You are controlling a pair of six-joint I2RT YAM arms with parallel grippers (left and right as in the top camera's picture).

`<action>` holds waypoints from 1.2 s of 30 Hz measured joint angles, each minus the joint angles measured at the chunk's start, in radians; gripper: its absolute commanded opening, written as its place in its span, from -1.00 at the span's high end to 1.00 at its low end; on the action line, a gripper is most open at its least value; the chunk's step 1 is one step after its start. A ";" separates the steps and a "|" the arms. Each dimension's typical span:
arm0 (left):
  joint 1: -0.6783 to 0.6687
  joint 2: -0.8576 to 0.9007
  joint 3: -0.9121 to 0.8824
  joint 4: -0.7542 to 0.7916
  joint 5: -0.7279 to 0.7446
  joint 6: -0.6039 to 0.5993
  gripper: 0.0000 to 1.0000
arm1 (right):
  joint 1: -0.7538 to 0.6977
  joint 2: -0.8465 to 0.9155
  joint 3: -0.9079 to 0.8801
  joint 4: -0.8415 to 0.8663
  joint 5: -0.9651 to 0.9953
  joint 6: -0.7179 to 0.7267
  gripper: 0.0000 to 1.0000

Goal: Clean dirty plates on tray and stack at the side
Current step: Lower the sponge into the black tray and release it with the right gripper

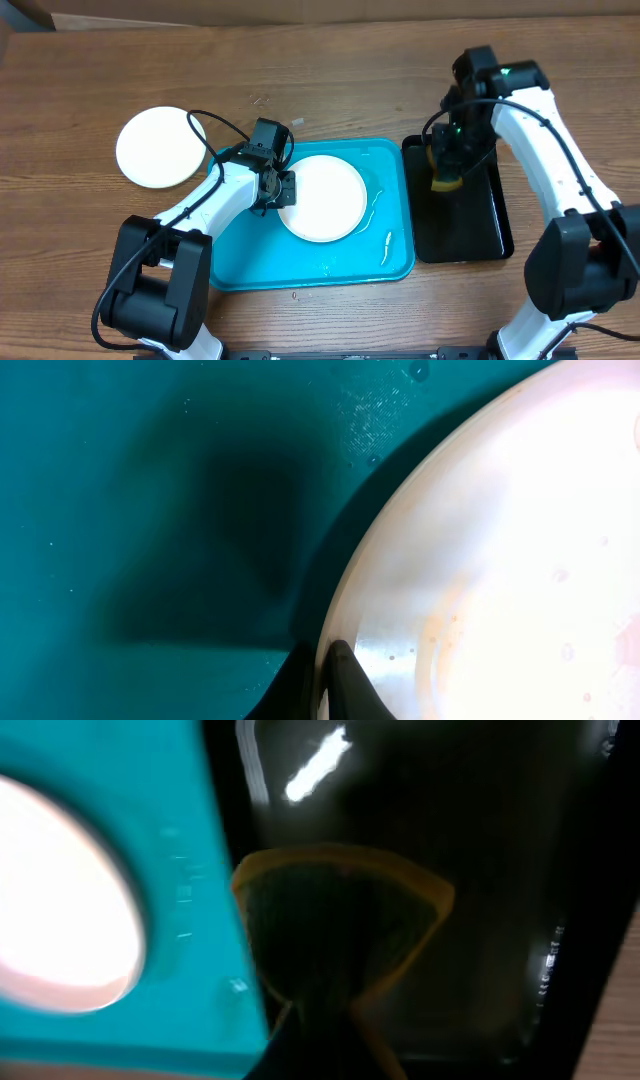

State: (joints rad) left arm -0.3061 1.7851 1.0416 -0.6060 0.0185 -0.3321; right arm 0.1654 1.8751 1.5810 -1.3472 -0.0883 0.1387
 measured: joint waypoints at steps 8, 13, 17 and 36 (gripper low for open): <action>0.000 0.000 0.000 0.000 0.000 0.000 0.87 | 0.000 0.000 -0.232 0.246 0.151 0.034 0.92; 0.000 0.000 0.000 0.000 0.000 0.000 0.87 | 0.000 0.000 -0.357 0.391 0.175 0.047 0.42; 0.000 0.000 0.000 -0.001 0.000 0.000 0.87 | 0.000 0.000 -0.406 0.430 0.184 0.044 0.24; 0.000 0.000 0.000 -0.004 0.000 0.000 0.81 | 0.000 0.000 -0.354 0.370 0.185 0.045 -0.32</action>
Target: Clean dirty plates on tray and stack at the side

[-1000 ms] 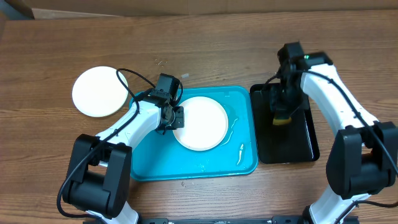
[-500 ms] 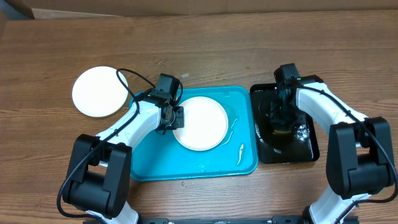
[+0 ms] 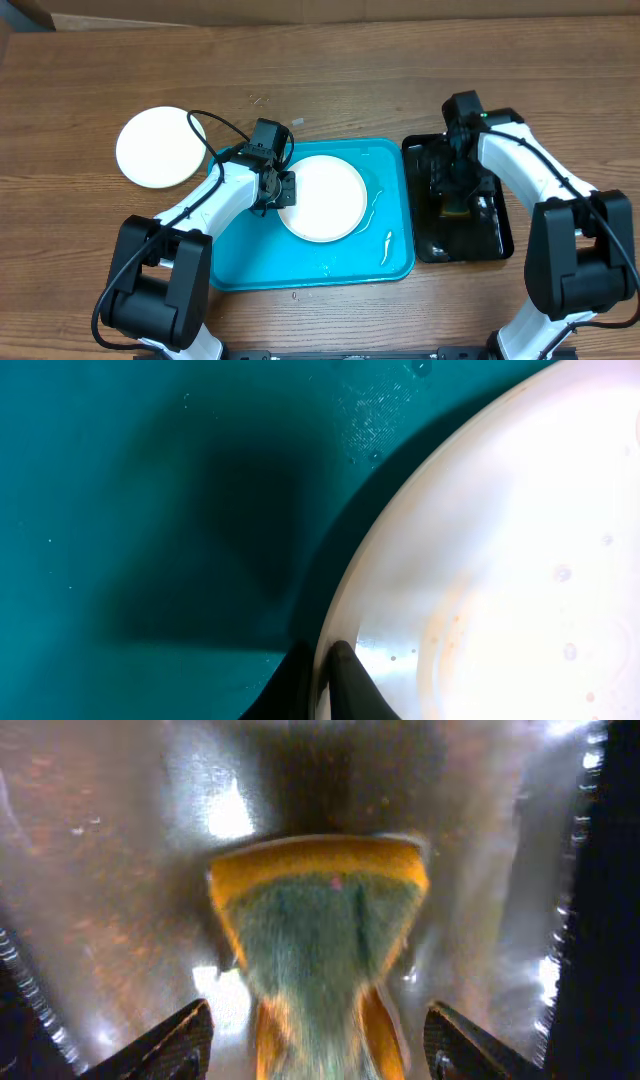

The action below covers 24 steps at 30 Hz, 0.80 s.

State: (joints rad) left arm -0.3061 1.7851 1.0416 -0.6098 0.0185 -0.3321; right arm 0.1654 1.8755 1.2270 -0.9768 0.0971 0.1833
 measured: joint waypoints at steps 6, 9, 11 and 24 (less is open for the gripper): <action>0.000 0.000 0.000 -0.002 0.000 0.001 0.68 | 0.000 -0.008 -0.091 0.131 -0.006 -0.001 -0.10; 0.000 0.000 0.000 -0.003 0.000 0.003 0.56 | 0.000 -0.008 -0.082 0.103 -0.006 0.005 -0.25; 0.000 0.000 0.000 -0.003 0.000 0.003 0.55 | 0.000 -0.007 -0.060 0.041 -0.008 0.001 -0.29; 0.000 0.011 0.000 0.005 0.004 0.005 0.92 | -0.085 -0.003 0.349 -0.175 -0.018 0.026 -0.72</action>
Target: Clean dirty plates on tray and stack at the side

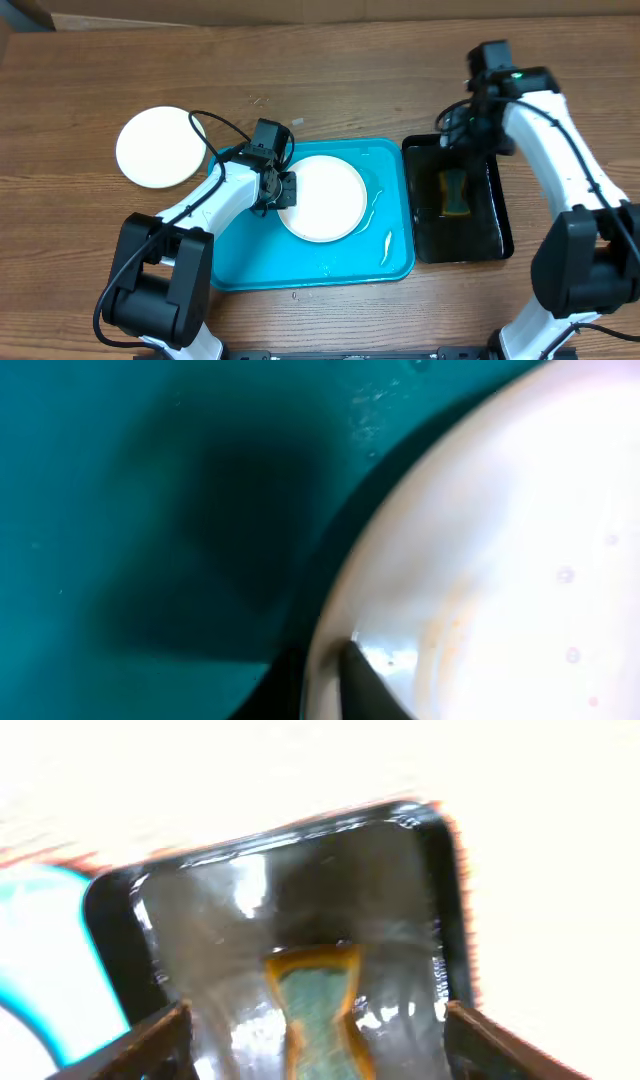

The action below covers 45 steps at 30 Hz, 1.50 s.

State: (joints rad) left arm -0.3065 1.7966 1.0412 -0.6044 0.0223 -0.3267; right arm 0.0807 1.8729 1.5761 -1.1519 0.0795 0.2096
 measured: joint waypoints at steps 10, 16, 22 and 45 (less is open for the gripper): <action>0.015 0.001 0.042 -0.085 0.009 0.012 0.92 | -0.256 0.000 0.000 0.000 -0.004 0.040 -1.00; 0.047 0.006 0.144 -0.171 0.006 0.023 0.92 | -0.328 0.000 0.000 0.030 -0.003 0.045 -1.00; 0.051 0.006 0.283 -0.278 -0.001 0.054 0.92 | -0.342 0.000 0.000 0.042 -0.005 0.048 -1.00; -0.366 0.007 0.621 -0.312 -0.309 0.072 0.92 | -0.342 0.000 0.000 0.042 -0.005 0.048 -1.00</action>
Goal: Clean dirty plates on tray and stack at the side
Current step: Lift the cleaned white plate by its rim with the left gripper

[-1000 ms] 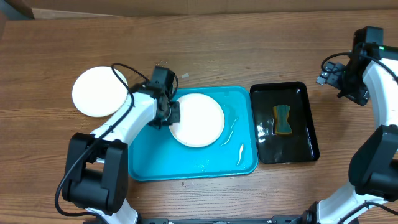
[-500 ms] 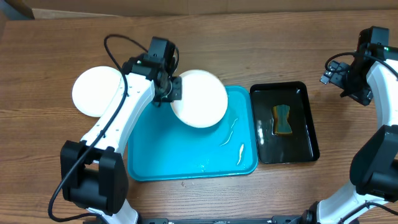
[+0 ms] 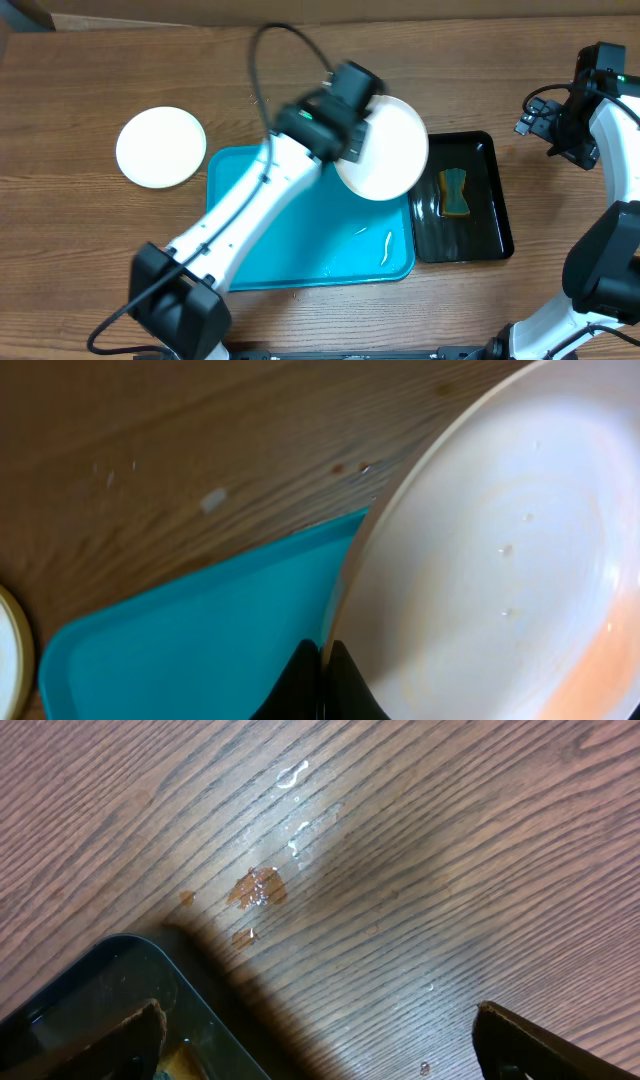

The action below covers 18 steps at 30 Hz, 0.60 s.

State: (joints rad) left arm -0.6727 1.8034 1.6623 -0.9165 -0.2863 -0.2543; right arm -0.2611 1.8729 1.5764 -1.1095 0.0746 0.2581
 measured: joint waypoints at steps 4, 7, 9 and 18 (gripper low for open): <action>-0.137 0.000 0.000 0.032 -0.151 0.000 0.92 | 0.000 0.000 0.000 0.000 0.000 0.000 -1.00; -0.229 0.000 0.000 0.049 -0.272 0.005 0.92 | 0.000 0.000 0.000 0.000 0.000 0.000 -1.00; -0.288 0.000 0.000 0.061 -0.360 0.023 0.92 | 0.000 0.000 0.000 0.000 0.000 0.000 -1.00; -0.447 0.003 0.000 0.151 -0.682 0.109 0.92 | 0.000 0.000 0.000 0.001 0.000 0.000 -1.00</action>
State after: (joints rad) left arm -1.1194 1.8069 1.6627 -0.7654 -0.9688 -0.1452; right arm -0.2611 1.8729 1.5764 -1.1088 0.0746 0.2577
